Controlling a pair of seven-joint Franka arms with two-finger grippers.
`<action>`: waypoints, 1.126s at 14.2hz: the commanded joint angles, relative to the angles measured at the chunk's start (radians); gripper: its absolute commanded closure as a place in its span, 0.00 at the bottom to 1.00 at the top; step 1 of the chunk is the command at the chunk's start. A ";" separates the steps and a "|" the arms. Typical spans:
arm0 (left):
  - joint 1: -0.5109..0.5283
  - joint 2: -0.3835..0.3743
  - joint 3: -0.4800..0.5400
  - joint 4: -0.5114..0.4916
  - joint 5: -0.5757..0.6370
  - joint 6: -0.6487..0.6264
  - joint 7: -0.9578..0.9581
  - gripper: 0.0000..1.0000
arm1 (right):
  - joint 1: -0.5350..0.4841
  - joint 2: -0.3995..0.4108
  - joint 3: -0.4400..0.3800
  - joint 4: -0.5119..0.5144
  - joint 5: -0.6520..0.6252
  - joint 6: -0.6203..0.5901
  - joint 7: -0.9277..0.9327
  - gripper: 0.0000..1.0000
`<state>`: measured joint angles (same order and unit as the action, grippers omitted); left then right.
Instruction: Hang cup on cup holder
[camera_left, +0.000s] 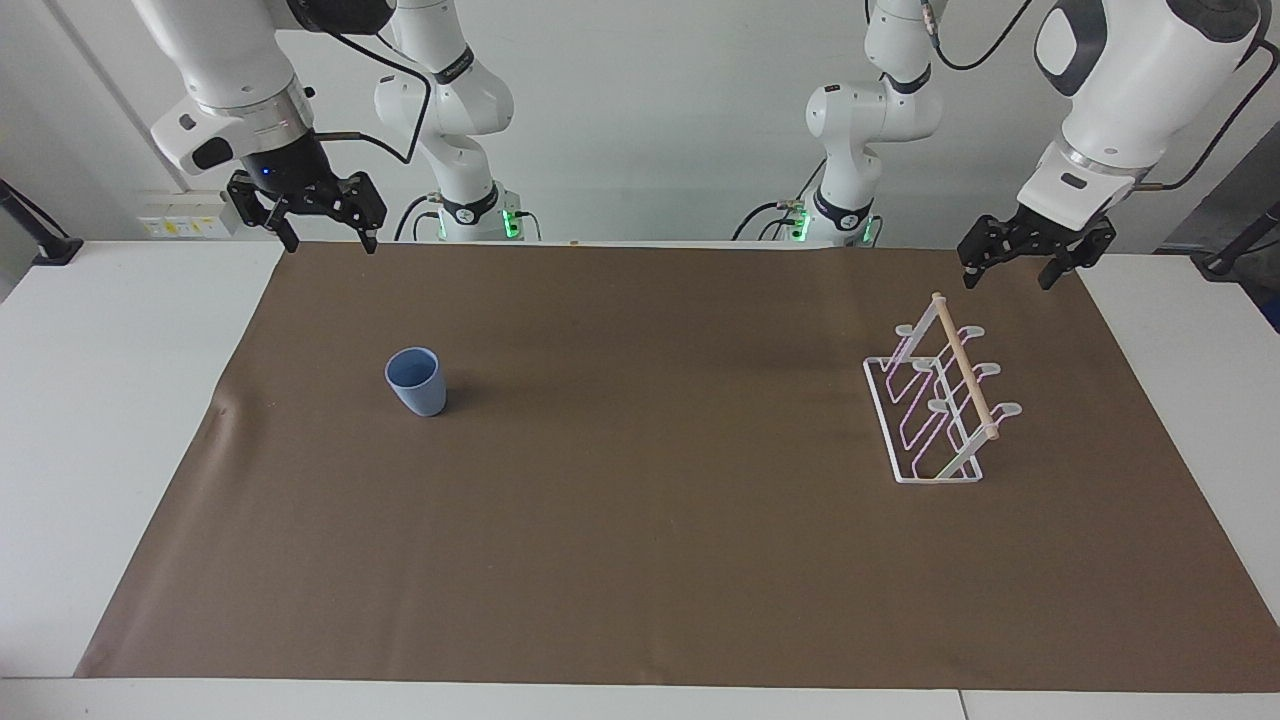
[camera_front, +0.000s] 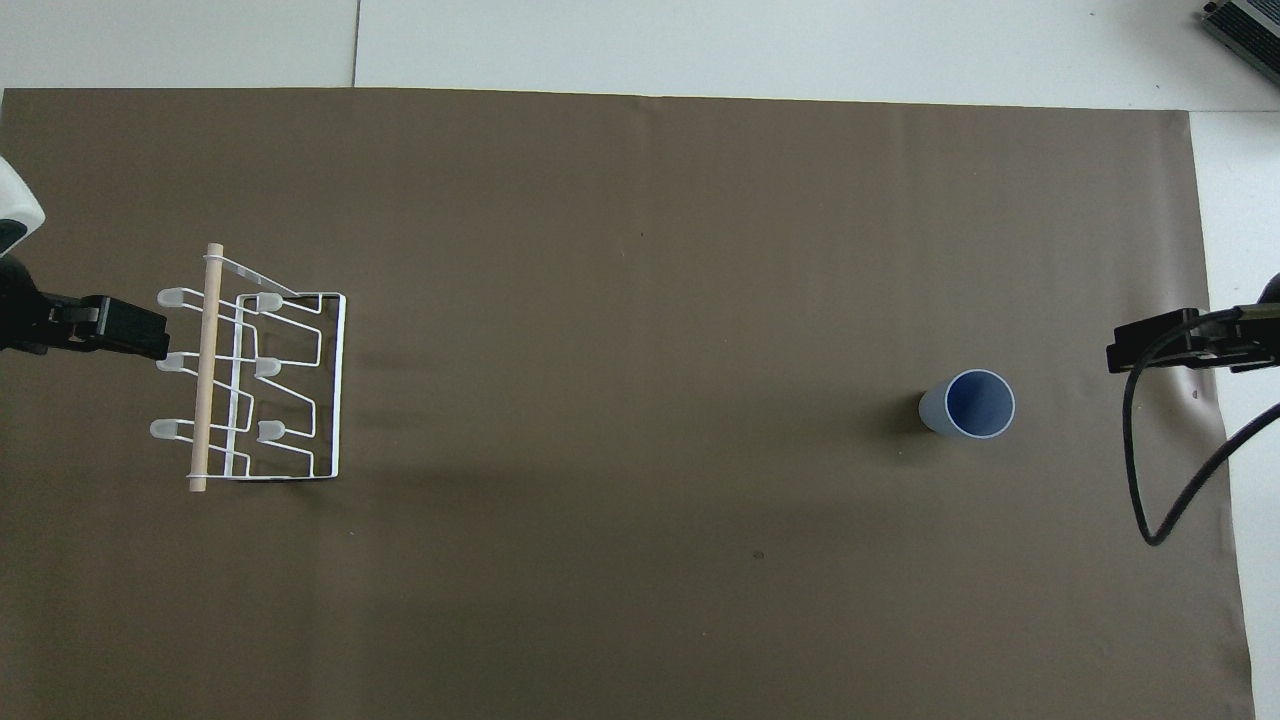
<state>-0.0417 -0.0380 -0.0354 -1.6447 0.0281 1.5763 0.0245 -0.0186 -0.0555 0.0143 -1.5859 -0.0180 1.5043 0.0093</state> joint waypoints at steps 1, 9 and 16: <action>0.010 -0.019 -0.006 -0.018 0.019 -0.004 0.005 0.00 | -0.004 -0.029 0.006 -0.039 -0.008 0.030 -0.014 0.00; -0.007 -0.026 -0.014 -0.020 0.010 -0.058 0.012 0.00 | -0.004 -0.037 0.006 -0.052 -0.007 0.028 -0.008 0.00; 0.006 -0.025 -0.006 0.000 -0.016 -0.033 0.008 0.00 | -0.012 -0.078 0.006 -0.161 -0.005 0.126 -0.018 0.00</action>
<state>-0.0437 -0.0455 -0.0429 -1.6425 0.0220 1.5308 0.0247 -0.0189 -0.0751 0.0143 -1.6367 -0.0180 1.5363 0.0093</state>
